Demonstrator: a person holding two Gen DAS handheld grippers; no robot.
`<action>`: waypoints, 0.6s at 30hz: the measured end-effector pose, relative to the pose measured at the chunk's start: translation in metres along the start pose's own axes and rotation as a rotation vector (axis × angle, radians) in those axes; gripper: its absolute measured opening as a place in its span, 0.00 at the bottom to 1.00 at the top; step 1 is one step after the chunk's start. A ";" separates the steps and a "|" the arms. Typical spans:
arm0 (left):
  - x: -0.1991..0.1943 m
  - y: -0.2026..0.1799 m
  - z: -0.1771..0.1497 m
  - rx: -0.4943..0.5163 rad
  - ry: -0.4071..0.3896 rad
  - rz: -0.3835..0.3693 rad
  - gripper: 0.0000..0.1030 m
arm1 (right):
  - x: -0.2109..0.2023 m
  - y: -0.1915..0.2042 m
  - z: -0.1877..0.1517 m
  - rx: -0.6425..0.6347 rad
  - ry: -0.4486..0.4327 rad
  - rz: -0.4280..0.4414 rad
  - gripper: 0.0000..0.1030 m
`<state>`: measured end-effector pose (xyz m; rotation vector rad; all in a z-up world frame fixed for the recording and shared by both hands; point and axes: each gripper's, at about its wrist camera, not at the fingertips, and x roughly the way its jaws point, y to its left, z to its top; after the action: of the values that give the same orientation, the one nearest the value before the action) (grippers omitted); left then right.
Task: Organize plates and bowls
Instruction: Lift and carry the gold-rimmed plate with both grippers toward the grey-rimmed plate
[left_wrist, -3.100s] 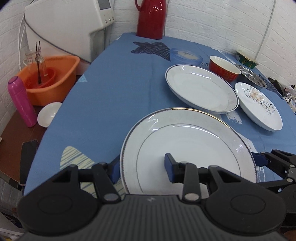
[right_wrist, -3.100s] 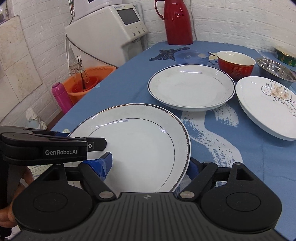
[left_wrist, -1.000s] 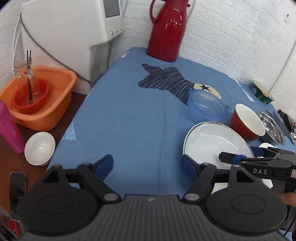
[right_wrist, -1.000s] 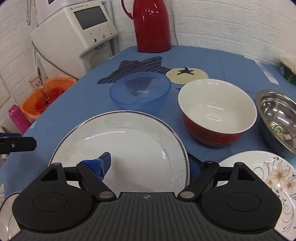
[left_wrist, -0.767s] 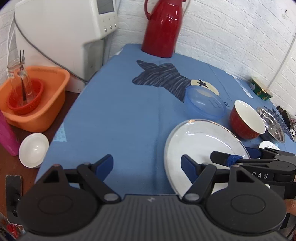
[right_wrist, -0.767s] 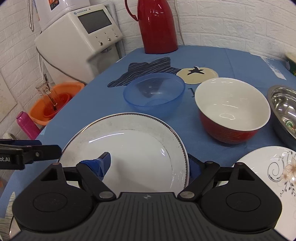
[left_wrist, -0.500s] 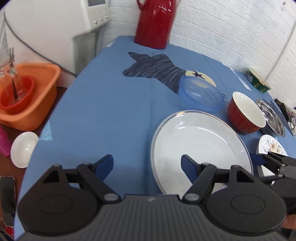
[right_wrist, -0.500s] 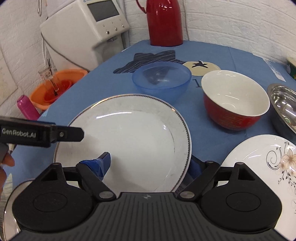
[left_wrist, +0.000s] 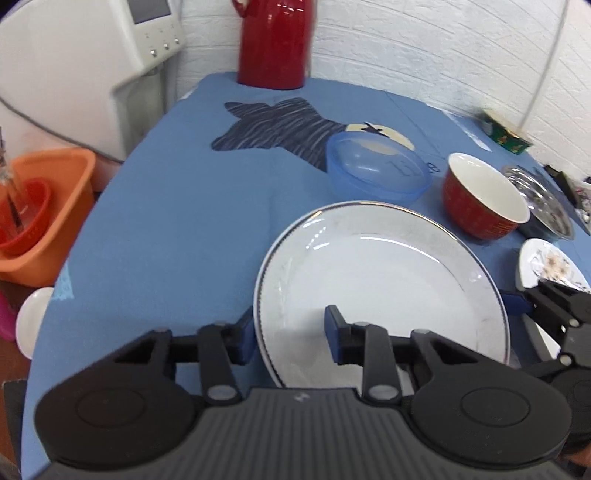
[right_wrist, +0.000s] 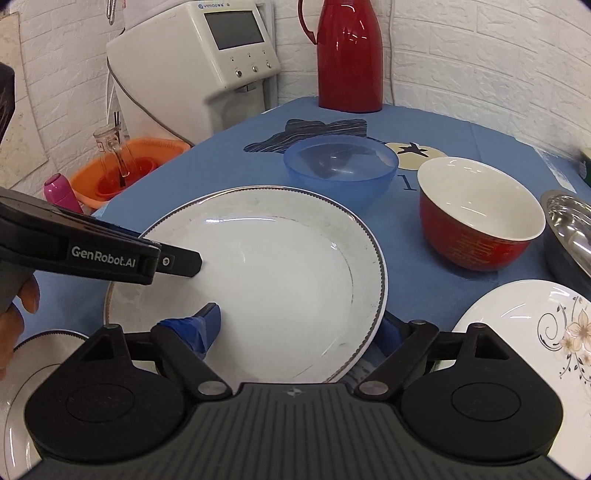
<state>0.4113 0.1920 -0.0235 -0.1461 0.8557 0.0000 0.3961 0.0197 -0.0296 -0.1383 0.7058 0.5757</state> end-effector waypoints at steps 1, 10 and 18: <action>0.001 -0.001 0.001 -0.001 -0.004 0.010 0.29 | 0.000 0.000 0.001 0.018 -0.002 0.000 0.70; -0.012 -0.005 0.011 0.014 -0.054 0.053 0.24 | -0.013 0.005 0.012 0.124 -0.025 0.019 0.72; -0.048 0.000 0.011 -0.018 -0.092 0.020 0.24 | -0.049 0.019 0.017 0.110 -0.089 0.024 0.72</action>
<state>0.3880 0.1964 0.0200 -0.1530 0.7655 0.0325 0.3660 0.0188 0.0165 -0.0022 0.6521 0.5609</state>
